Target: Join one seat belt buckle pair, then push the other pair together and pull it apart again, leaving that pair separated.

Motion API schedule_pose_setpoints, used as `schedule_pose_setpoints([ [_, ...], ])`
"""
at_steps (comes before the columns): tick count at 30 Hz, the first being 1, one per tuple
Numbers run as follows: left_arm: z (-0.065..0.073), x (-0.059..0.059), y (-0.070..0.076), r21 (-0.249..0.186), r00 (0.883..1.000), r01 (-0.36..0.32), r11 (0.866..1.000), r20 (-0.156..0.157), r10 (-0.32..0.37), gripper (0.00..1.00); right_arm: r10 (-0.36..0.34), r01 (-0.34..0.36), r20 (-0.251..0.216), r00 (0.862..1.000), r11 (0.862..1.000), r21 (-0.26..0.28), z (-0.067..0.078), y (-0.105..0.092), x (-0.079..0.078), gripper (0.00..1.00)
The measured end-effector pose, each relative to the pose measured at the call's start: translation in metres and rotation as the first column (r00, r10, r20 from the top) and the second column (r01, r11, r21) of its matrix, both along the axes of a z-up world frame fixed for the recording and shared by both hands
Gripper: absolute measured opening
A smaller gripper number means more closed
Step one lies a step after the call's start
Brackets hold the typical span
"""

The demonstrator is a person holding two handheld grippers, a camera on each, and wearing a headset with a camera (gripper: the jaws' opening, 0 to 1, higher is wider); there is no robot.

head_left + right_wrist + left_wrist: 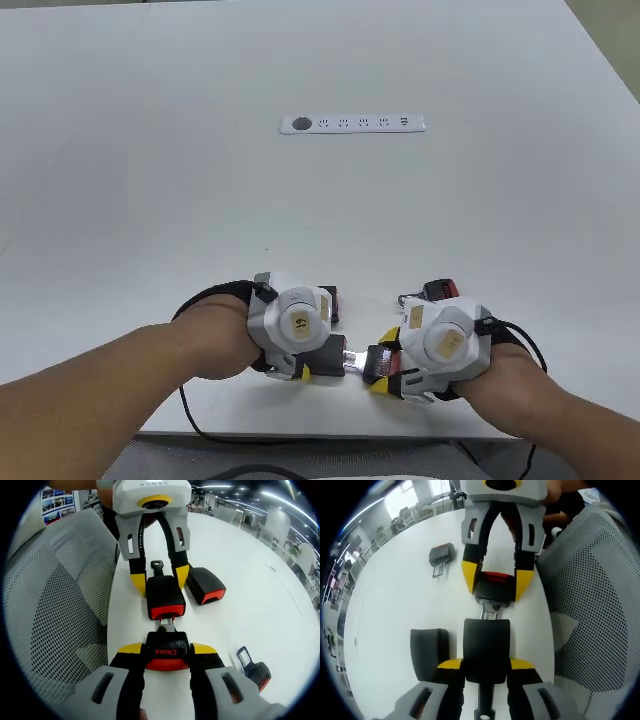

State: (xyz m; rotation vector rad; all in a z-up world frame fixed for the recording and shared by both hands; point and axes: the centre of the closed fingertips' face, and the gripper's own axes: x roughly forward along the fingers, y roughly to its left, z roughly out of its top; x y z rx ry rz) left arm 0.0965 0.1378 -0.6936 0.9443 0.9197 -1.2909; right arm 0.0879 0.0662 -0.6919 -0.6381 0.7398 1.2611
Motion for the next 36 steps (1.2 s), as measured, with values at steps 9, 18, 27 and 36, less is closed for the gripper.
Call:
schedule_pose_setpoints([
  [9,0.000,-0.001,-0.002,-0.006,1.000,0.025,1.000,0.003,-0.025,0.33,0.046,-0.046,-0.010,0.999,0.999,-0.026,-0.001,-0.002,-0.001,0.33],
  [18,0.000,-0.001,-0.002,0.007,0.999,0.043,0.999,-0.004,-0.043,0.33,0.097,-0.100,-0.036,0.995,0.992,-0.079,-0.002,0.000,0.003,0.33],
  [27,-0.001,0.000,-0.002,0.008,0.999,0.039,0.999,-0.026,-0.039,0.32,0.107,-0.110,-0.043,0.993,0.990,-0.093,-0.002,0.006,0.007,0.32],
  [36,-0.003,0.000,-0.001,0.006,0.999,0.029,1.000,-0.027,-0.029,0.32,0.088,-0.091,-0.045,0.995,0.993,-0.077,0.001,0.022,0.008,0.32],
])
